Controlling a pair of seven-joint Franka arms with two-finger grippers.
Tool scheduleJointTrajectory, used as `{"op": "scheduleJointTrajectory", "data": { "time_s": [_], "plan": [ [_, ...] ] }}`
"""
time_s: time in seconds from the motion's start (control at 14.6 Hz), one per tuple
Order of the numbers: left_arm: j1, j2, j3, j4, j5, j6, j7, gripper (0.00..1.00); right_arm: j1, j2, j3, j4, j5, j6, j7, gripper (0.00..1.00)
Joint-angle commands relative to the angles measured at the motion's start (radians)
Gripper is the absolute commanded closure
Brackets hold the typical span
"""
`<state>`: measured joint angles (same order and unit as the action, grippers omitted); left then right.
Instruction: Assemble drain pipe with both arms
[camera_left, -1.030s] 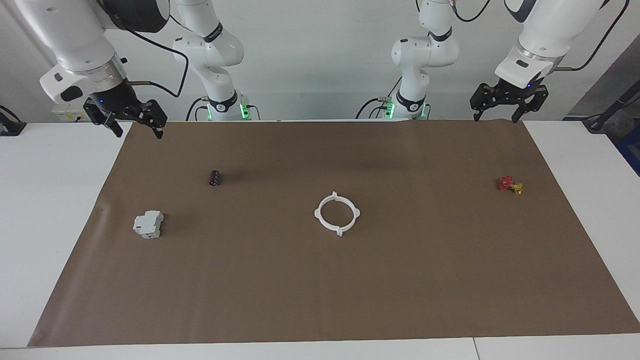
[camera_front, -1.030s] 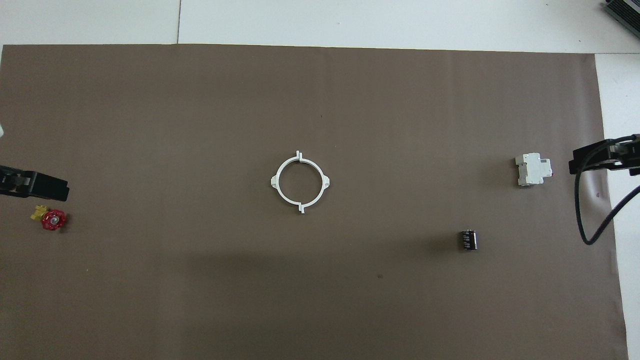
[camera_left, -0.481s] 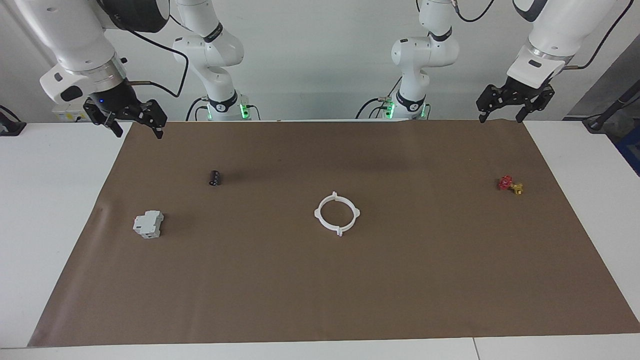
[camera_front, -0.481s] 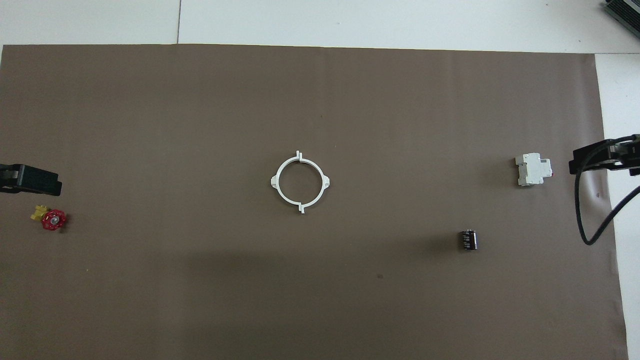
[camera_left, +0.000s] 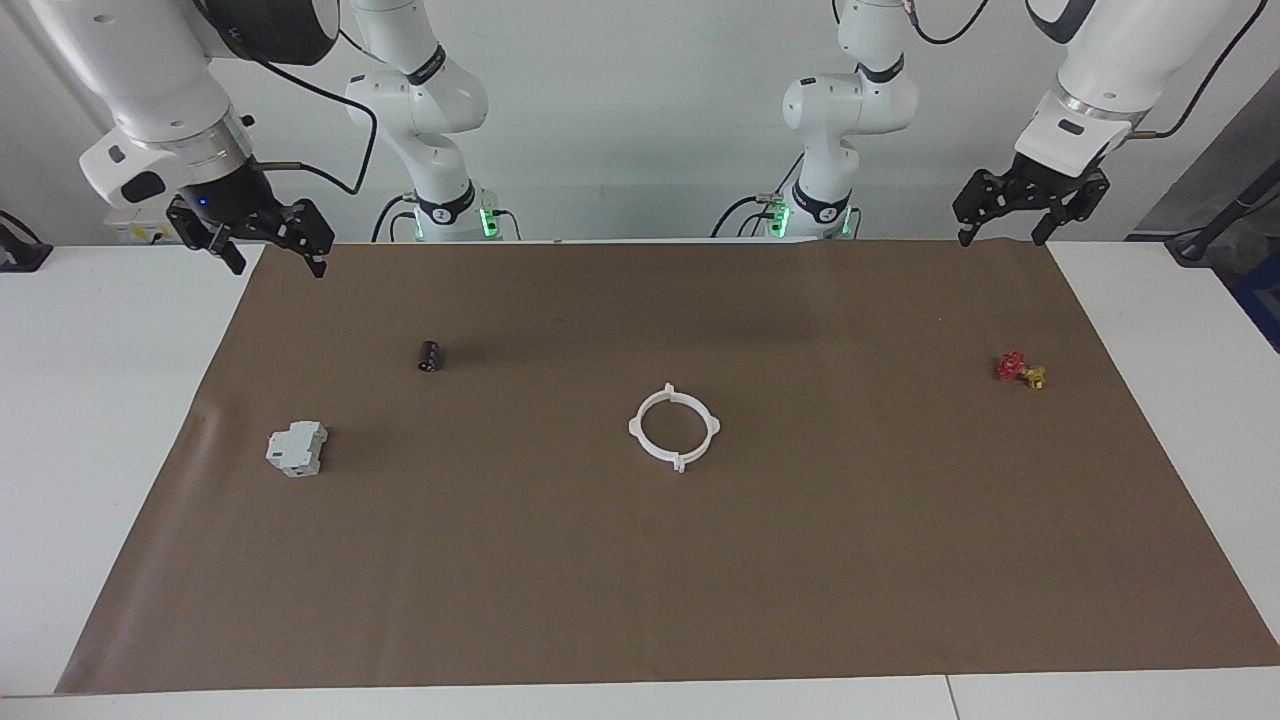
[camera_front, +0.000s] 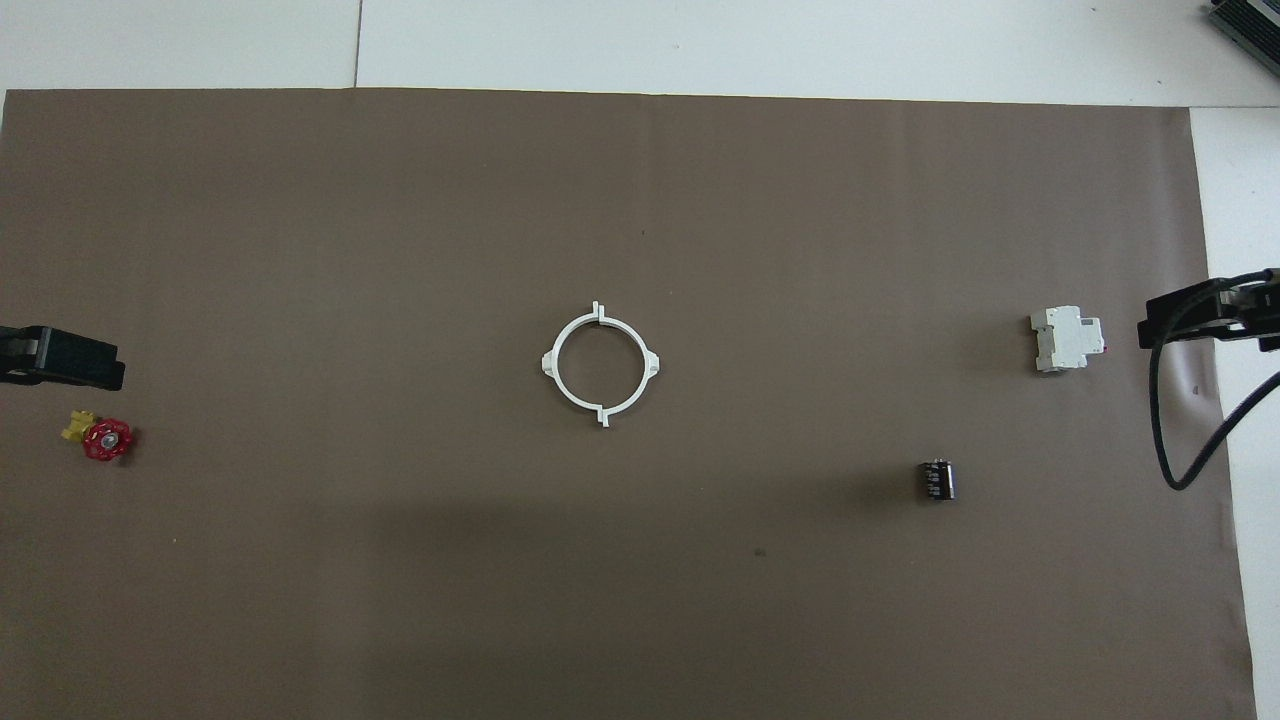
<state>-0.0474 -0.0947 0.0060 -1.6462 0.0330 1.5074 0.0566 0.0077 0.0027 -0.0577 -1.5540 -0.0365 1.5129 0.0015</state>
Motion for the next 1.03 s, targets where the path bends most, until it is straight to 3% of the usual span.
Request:
{"op": "scheduleJointTrajectory", "data": {
  "time_s": [0.0,0.34,0.96],
  "plan": [
    [-0.011,0.055,0.017,0.077,-0.015,-0.032,-0.012,0.00,-0.006,-0.021,0.004,-0.020,0.013,-0.002,-0.018,0.00],
    [-0.011,0.092,0.015,0.111,-0.016,-0.076,-0.012,0.00,-0.009,-0.023,0.004,-0.020,0.013,-0.003,-0.018,0.00],
    [-0.014,0.058,0.011,0.054,-0.016,-0.098,-0.014,0.00,-0.008,-0.023,0.004,-0.020,0.013,-0.003,-0.018,0.00]
  ]
}}
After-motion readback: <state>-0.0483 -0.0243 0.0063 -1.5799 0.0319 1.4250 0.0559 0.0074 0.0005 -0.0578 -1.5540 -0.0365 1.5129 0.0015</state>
